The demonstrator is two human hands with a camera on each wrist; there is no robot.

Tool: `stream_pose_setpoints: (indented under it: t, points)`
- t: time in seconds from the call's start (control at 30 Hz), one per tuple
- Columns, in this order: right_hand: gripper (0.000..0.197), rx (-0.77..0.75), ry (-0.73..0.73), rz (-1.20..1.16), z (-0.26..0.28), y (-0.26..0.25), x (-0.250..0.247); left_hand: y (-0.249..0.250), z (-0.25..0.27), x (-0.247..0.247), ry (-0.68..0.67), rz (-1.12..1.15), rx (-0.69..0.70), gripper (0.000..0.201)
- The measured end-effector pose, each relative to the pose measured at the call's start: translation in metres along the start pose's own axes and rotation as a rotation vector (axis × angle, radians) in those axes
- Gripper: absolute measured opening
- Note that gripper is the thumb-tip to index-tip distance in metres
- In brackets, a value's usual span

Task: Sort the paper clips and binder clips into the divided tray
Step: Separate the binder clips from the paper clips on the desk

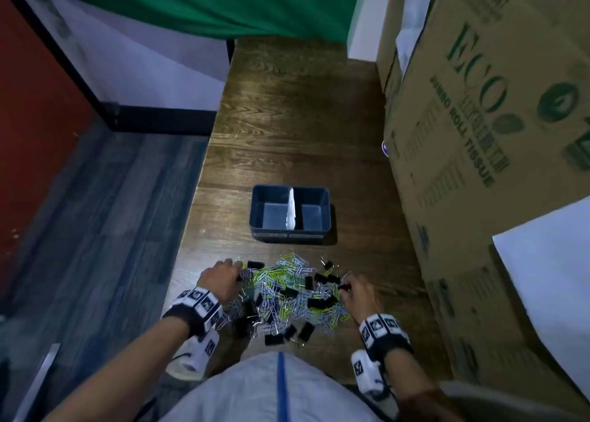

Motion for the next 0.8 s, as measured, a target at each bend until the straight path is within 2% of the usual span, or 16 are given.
stream_pose_setpoints:
  t: [0.13, 0.23, 0.37, 0.5, 0.8]
  points:
    - [0.029, 0.073, 0.011, 0.016, -0.014, 0.006, -0.002, 0.016, -0.019, -0.004, 0.038, -0.048, -0.01, 0.05]
    - [0.037, 0.12, -0.037, 0.043, -0.018, 0.016, 0.003, 0.023, -0.033, 0.01, -0.017, -0.083, -0.002, 0.065]
    - [0.049, 0.155, -0.097, 0.132, -0.011, 0.028, 0.011, 0.03, -0.045, 0.01, -0.046, -0.117, -0.026, 0.063]
    - [0.041, 0.162, -0.06, 0.077, -0.008, 0.039, 0.023, 0.039, -0.053, 0.008, -0.025, -0.072, -0.025, 0.053]
    - [0.042, 0.181, 0.001, -0.008, -0.024, 0.034, 0.037, 0.057, -0.056, 0.01, 0.001, 0.012, -0.033, 0.051]
Point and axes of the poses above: each hand's wrist, its own z-axis away from the middle knuckle, its own x-axis out of the palm, y = z × x, the point moved 9 cm from there along -z, towards the middle knuckle, and after that the axes turned 13 degrees about -z, right-handed, at the moved point
